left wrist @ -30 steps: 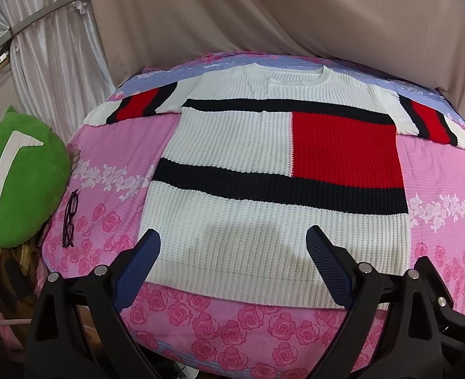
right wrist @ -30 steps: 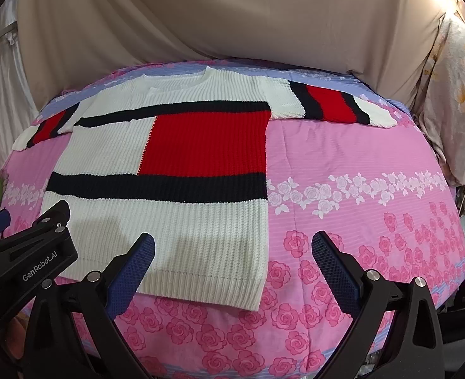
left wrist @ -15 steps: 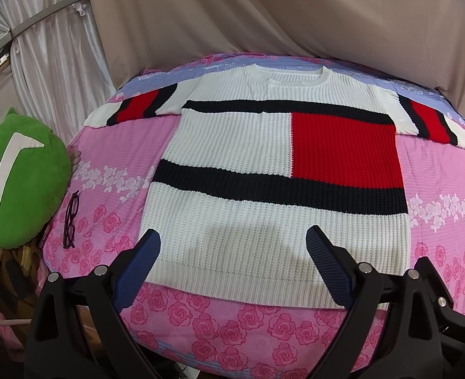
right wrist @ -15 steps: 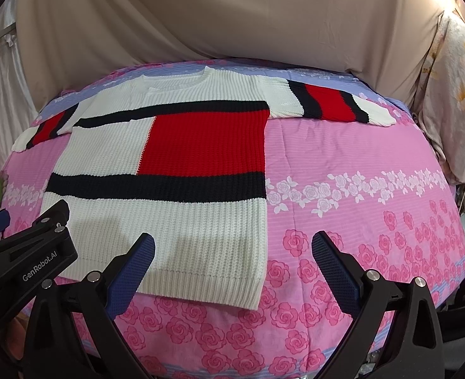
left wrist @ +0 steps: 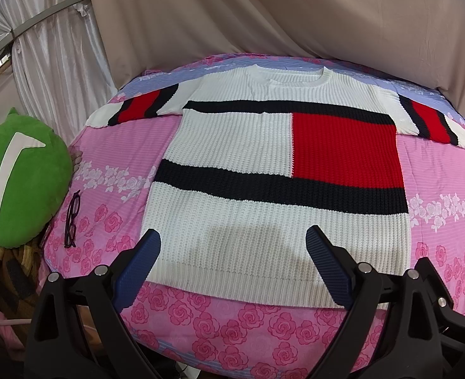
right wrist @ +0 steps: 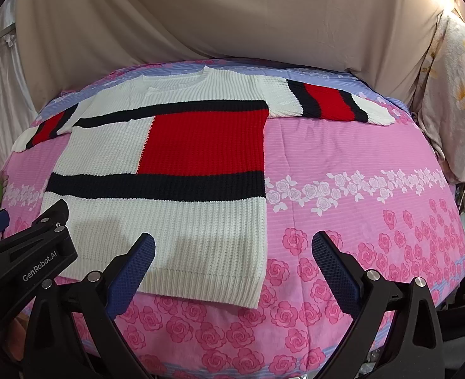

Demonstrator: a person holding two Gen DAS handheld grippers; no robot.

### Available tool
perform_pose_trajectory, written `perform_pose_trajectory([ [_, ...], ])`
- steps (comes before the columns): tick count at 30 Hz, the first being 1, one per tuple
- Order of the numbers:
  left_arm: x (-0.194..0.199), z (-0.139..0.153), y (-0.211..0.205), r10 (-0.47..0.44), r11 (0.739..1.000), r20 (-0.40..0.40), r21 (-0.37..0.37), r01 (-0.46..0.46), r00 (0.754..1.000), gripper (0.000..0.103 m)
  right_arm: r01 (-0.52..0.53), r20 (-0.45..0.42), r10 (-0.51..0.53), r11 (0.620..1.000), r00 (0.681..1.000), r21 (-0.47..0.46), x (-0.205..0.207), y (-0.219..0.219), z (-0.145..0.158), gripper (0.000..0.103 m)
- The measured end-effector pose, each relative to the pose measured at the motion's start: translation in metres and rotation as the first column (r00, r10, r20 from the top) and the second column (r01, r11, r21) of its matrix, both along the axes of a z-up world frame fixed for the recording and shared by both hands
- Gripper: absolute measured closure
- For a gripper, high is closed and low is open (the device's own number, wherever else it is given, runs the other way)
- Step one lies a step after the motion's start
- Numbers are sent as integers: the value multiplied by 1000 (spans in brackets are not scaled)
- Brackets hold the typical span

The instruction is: Fold small clothes

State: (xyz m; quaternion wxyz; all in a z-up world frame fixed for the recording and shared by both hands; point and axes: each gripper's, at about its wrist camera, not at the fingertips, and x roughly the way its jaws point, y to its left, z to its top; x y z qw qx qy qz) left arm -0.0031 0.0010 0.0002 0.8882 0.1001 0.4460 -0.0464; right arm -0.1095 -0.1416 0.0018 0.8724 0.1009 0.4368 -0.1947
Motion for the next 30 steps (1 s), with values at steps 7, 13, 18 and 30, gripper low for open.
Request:
perform_pose_trajectory([
  [7,0,0,0,-1,1000,0,0,1,1000,12,1,0,-1,1000,1000,1,0,-1,0,5],
  [13,0,-1,0,0,1000,0,2,0,1000,12,1,-2,-1,1000,1000,3,0,-1,-1,5],
  [18,1,-1,1,-1,1000,-1,4,1,1000,12,1,-3,-1,1000,1000,7,0,-2,-2,5],
  [30,7,-11,-10,-4,999,-18,38,4,1000,12,-3,-35,5,998,999,63,9,-13,-16,5],
])
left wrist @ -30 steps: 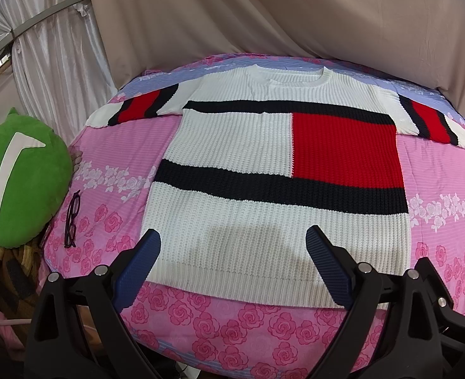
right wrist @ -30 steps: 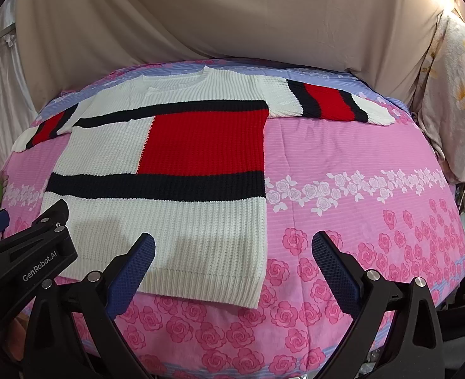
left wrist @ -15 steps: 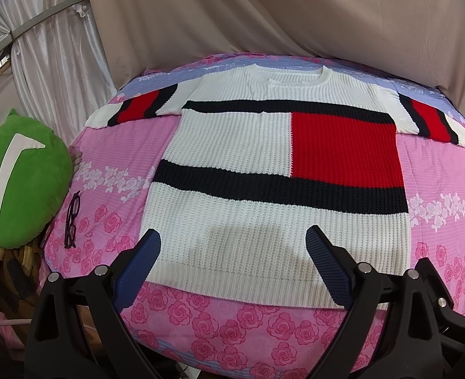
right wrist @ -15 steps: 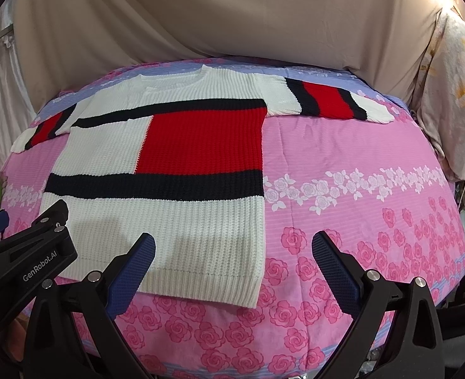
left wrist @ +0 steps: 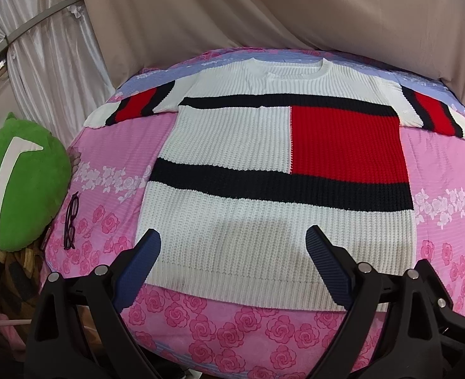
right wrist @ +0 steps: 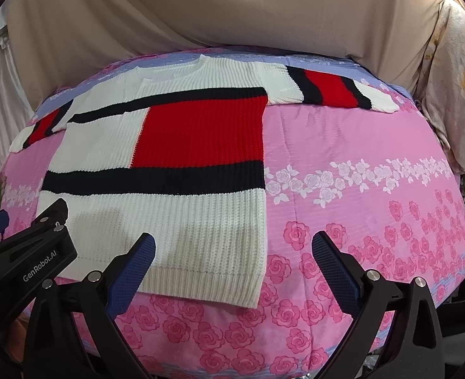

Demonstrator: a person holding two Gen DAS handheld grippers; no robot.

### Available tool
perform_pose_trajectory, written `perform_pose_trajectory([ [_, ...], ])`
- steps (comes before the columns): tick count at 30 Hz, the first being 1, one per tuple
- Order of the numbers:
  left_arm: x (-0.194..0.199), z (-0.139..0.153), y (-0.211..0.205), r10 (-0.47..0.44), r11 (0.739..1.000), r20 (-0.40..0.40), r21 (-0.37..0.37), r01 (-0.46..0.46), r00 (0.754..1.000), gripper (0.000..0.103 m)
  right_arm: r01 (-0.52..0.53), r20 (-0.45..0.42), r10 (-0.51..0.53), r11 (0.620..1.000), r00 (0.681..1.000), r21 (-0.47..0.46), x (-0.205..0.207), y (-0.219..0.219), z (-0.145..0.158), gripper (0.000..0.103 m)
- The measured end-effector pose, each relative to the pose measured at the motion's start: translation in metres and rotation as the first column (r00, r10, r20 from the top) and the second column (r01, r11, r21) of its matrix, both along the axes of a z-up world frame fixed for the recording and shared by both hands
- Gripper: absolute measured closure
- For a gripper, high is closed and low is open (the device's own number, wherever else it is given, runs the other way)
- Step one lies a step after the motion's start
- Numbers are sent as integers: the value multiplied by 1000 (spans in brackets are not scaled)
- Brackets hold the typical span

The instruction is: Fold small clothes

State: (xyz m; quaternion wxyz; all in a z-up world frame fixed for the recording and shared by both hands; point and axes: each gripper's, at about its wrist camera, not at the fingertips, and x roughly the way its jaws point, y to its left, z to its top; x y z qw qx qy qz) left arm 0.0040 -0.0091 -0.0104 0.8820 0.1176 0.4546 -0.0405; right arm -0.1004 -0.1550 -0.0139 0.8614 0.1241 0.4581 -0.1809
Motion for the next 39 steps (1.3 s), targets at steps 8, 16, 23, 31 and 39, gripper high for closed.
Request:
perform_pose_trajectory([
  [8,44,7,-6,23,989,-43,-145,-29,999,11,-20,98,13,997,995,68,15,-66,-5,8],
  [16,95,4,-19,165,963,-40,-209,-170,985,11,147,277,-235,941,932,304,48,-306,-29,25],
  [23,104,-17,-39,233,957,-53,-167,-239,971,11,349,240,-491,819,838,456,83,-456,-92,41],
  [31,106,-30,-57,189,972,-62,-128,-196,980,11,389,254,-535,802,806,454,116,-499,-110,83],
  [39,114,-24,-41,180,974,-37,-132,-183,983,11,124,489,-287,933,824,339,173,-421,-8,96],
])
